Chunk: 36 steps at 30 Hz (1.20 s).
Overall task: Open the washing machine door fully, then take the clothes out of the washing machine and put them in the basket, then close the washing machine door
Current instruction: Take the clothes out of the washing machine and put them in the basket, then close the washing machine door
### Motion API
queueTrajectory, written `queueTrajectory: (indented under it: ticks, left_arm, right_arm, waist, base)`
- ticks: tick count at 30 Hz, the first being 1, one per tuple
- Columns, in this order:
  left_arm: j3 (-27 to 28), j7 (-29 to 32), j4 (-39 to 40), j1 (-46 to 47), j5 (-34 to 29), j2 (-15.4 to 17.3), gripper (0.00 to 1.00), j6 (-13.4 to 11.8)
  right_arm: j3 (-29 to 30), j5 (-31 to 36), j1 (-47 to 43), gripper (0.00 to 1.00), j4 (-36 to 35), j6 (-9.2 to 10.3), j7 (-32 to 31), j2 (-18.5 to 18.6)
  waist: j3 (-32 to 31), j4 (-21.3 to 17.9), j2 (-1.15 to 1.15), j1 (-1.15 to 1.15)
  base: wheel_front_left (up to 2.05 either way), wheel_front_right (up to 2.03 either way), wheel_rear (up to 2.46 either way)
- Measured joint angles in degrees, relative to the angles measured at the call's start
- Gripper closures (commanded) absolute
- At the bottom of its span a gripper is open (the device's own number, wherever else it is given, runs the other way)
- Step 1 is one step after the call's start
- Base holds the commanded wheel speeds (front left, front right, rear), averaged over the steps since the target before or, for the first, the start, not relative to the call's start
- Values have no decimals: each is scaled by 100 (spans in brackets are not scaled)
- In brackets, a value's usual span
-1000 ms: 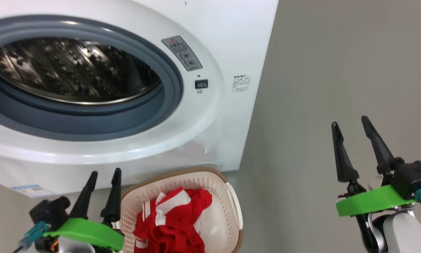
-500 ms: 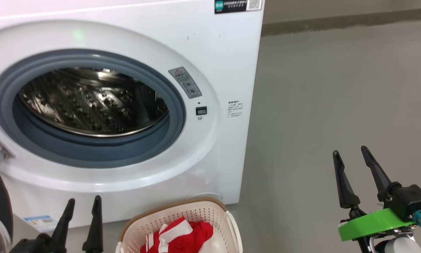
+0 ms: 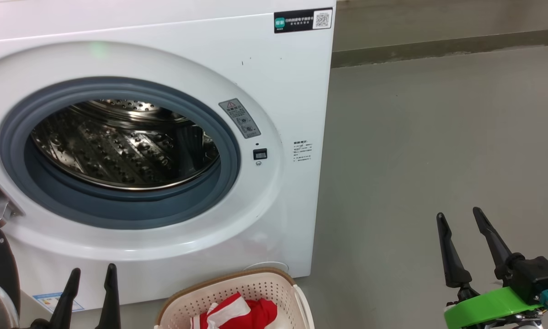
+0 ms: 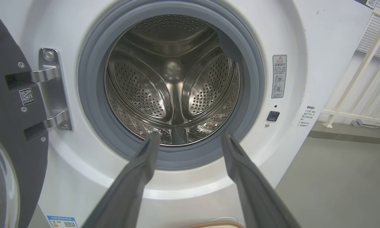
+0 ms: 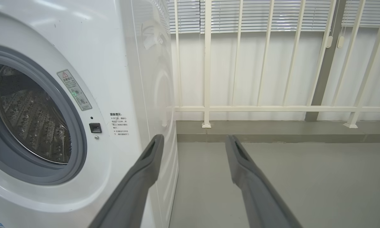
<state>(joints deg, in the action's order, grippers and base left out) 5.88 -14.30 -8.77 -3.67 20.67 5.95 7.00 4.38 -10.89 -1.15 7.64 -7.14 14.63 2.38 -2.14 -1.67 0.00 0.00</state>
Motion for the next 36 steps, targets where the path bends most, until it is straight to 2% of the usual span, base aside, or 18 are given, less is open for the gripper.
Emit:
queueTrajectory:
  ticks: [21,28,36]
  left_arm:
    - [-52,0,1,-18,-214,9,0,-75]
    - [-122,2,10,-18,-214,18,0,-94]
    - [-190,10,62,-23,-183,43,0,-93]
  right_arm:
    - [-237,14,-9,0,119,0,0,-9]
    - [-225,-9,-9,0,116,0,0,-9]
    - [-234,-11,-72,0,112,0,0,-9]
  waist:
    - [-73,-42,0,0]
    - [-72,-48,0,0]
    - [-40,-40,0,0]
  base:
    - [-10,10,0]
    - [-123,123,0]
    - [-205,205,0]
